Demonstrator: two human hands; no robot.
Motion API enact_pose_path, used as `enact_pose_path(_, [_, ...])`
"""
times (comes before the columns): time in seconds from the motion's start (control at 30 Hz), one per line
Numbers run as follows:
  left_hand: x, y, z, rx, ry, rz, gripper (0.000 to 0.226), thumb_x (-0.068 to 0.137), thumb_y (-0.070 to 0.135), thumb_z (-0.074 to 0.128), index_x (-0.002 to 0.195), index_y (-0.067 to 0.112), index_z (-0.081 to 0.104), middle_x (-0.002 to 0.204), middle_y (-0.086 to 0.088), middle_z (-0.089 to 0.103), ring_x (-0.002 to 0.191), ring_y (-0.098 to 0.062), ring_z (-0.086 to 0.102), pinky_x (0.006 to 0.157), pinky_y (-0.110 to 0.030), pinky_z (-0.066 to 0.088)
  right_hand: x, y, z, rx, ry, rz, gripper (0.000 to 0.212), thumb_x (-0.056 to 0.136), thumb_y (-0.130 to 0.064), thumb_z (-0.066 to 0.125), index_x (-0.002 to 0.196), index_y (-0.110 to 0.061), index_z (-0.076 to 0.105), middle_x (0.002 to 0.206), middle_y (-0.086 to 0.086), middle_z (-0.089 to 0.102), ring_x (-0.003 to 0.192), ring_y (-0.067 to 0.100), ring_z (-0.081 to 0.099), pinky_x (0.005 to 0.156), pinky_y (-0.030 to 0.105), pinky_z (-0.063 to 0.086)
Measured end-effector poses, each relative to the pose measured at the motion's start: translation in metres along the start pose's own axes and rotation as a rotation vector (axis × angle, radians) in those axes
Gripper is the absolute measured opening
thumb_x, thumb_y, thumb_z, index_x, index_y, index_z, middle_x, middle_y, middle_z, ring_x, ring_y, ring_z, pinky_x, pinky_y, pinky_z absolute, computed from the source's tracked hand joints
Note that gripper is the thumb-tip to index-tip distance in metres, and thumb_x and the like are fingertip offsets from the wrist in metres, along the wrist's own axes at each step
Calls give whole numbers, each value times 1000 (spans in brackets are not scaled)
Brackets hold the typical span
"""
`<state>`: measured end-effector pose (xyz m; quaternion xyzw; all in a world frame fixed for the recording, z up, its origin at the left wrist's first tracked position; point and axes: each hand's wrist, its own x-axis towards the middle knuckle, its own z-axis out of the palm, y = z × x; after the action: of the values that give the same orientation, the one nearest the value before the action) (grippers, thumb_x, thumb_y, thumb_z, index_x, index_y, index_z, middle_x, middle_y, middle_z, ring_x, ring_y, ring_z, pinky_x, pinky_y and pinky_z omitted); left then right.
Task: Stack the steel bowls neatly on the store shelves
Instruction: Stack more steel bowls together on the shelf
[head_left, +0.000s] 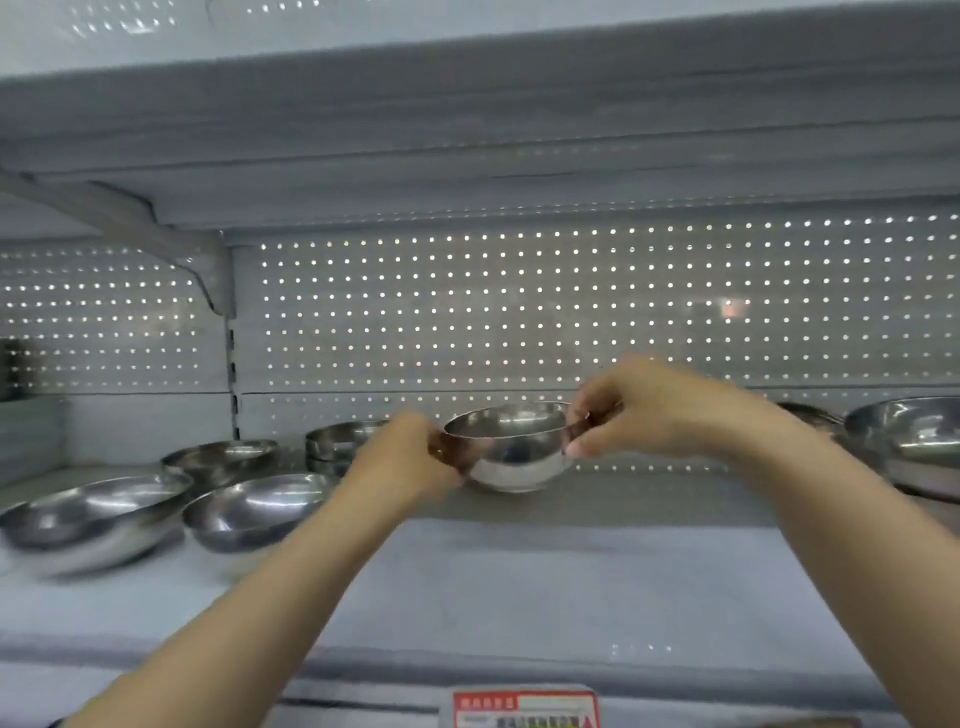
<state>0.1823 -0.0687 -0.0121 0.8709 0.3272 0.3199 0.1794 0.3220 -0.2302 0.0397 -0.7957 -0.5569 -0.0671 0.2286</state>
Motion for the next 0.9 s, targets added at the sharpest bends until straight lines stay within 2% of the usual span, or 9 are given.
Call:
enact_pose_path(0.1, [-15, -17, 1, 171, 59, 7, 27, 84, 33, 57, 78, 8, 68, 80, -7, 70, 83, -28, 65, 67, -31, 47, -3, -13, 19, 60, -33, -5, 12, 71, -31, 78, 75, -24, 68, 79, -10, 66, 81, 11, 62, 77, 30, 49])
enact_pose_path(0.23, [-18, -35, 4, 248, 84, 16, 24, 88, 30, 54, 73, 12, 58, 82, -9, 66, 80, -28, 60, 64, -29, 39, -5, -23, 40, 115, -35, 37, 14, 72, -29, 78, 75, -23, 66, 85, -6, 69, 83, 11, 63, 73, 27, 48])
enact_pose_path(0.37, [-15, -43, 3, 127, -50, -48, 9, 82, 18, 59, 75, 13, 64, 79, -6, 65, 74, -22, 55, 65, -24, 40, -11, -25, 51, 161, -52, 97, 15, 73, -29, 77, 71, -21, 65, 70, -9, 62, 64, 7, 54, 58, 20, 40])
enact_pose_path(0.47, [-19, -46, 1, 47, -118, -79, 7, 78, 15, 61, 74, 17, 66, 78, -4, 64, 76, -21, 55, 66, -22, 40, -16, -25, 59, 228, -79, 140, 15, 73, -27, 78, 76, -16, 69, 74, -4, 65, 67, 10, 55, 66, 24, 43])
enact_pose_path(0.57, [-31, -47, -1, 25, -122, -68, 9, 80, 20, 61, 84, 15, 67, 78, -3, 62, 75, -22, 56, 64, -24, 40, -20, -25, 67, 262, -76, 162, 16, 73, -25, 79, 78, -14, 70, 78, 2, 68, 70, 11, 56, 70, 26, 45])
enact_pose_path(0.67, [-48, -48, -10, 87, -41, 4, 6, 83, 16, 57, 81, 13, 62, 74, -1, 61, 82, -23, 61, 64, -27, 42, -25, -27, 73, 272, -43, 158, 14, 75, -24, 77, 84, -15, 71, 89, 7, 71, 77, 12, 61, 75, 28, 49])
enact_pose_path(0.77, [-72, -40, -20, 181, 111, 112, 11, 85, 21, 58, 79, 29, 52, 83, 6, 61, 88, -14, 58, 72, -25, 44, -37, -29, 69, 221, -2, 169, 24, 76, -29, 76, 98, -26, 68, 103, -3, 65, 94, 10, 62, 87, 29, 52])
enact_pose_path(0.83, [-83, -22, -23, 76, 145, 204, 20, 82, 23, 61, 76, 38, 50, 83, 10, 63, 85, -8, 60, 80, -24, 49, -52, -24, 51, 189, 73, 179, 30, 76, -31, 76, 102, -33, 63, 107, -7, 60, 96, 5, 59, 88, 27, 51])
enact_pose_path(0.9, [-88, 6, -19, -112, 57, 286, 21, 77, 20, 68, 78, 40, 60, 77, 12, 64, 78, -3, 63, 81, -24, 52, -72, -14, 21, 140, 152, 192, 30, 76, -29, 76, 102, -35, 62, 107, -9, 61, 94, 1, 59, 86, 28, 53])
